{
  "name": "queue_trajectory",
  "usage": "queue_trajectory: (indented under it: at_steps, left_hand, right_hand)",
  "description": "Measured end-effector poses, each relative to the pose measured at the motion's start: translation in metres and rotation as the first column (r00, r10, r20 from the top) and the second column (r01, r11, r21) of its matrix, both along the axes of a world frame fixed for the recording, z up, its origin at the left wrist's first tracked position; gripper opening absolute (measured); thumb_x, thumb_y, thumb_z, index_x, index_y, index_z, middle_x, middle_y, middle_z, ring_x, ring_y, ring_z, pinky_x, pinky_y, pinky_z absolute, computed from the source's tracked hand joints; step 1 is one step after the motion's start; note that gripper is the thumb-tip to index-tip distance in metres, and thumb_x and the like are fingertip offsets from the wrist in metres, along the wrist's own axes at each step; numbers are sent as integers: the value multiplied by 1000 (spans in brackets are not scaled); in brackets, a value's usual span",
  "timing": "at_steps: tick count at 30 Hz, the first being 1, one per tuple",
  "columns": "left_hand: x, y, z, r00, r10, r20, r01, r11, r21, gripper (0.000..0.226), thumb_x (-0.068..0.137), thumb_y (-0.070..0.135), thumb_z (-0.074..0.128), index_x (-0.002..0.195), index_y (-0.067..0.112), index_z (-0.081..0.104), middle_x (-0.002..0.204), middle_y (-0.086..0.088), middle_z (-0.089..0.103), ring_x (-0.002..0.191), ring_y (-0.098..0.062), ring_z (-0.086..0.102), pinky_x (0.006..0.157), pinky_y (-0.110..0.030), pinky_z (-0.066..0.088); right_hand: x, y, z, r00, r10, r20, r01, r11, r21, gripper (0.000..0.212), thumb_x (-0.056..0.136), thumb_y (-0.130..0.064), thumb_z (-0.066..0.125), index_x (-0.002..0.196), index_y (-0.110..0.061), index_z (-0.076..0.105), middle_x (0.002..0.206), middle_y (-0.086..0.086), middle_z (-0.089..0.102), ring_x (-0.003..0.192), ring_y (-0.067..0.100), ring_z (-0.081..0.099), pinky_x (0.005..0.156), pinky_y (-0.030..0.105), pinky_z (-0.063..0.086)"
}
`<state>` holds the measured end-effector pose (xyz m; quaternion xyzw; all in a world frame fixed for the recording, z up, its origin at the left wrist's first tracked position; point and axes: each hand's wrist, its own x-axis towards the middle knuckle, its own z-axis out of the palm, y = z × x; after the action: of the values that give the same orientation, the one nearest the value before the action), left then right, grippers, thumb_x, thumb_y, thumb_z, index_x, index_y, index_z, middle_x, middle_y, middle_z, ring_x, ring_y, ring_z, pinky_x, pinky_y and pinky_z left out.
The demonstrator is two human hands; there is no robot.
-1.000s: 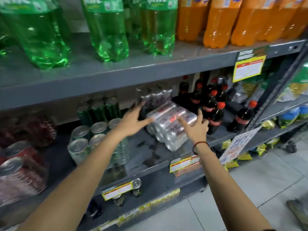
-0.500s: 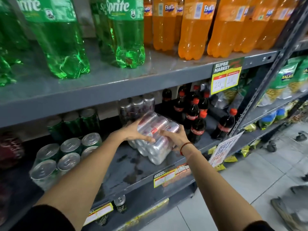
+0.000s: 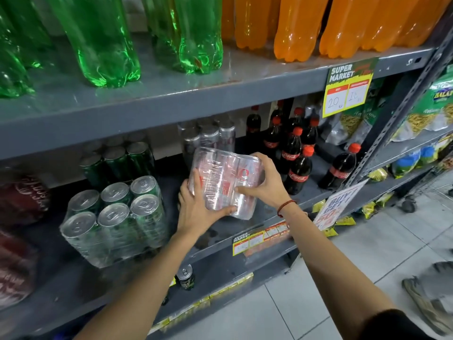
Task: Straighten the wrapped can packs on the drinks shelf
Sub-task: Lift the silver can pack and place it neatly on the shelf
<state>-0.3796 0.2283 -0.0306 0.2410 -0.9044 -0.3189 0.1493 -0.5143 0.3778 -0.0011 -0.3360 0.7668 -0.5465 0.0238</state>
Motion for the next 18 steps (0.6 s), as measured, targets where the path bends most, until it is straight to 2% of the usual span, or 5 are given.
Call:
queue_trajectory:
  at_steps: [4,8,11,14,18]
  left_hand:
    - [7,11,-20,998,68,17,-63,973,-220,135,50,97,28,147,14,-11,146,-31,27,128,-47,37,103,-66,25]
    - [11,14,-34,994,88,68,-73,976,-203,133,58,94,23,144,-3,-5,135,-41,38,116,-51,50,98,-68,30]
    - [10,19,-35,989,84,124,-68,989,-132,124,65,81,42,142,-6,0,131,-43,42,114,-52,52,92,-68,38]
    - [9,18,-28,980,93,177,-72,990,-123,134,66,70,62,141,-6,-19,147,-37,22,130,-47,37,101,-65,28]
    - [15,17,-16,980,128,153,-121,991,-55,121,75,59,64,146,3,-17,158,-17,-9,142,-37,16,108,-59,21]
  right_hand:
    - [8,5,-10,988,45,-147,-43,999,13,81,58,-26,87,122,-38,39,134,0,38,127,13,39,104,15,32]
    - [20,4,-31,972,46,-231,-32,997,63,77,60,-40,82,124,-25,42,146,9,27,141,17,24,111,15,23]
    - [23,-2,-44,942,37,-335,1,993,115,75,64,-51,74,124,-25,39,150,16,20,143,36,17,116,41,23]
    - [24,-7,-45,933,4,-359,40,993,115,78,63,-54,73,126,-26,38,150,4,15,142,40,17,111,60,27]
    - [23,-3,-23,985,-36,-167,45,998,52,76,67,-59,70,132,-33,40,152,3,18,140,19,23,109,28,28]
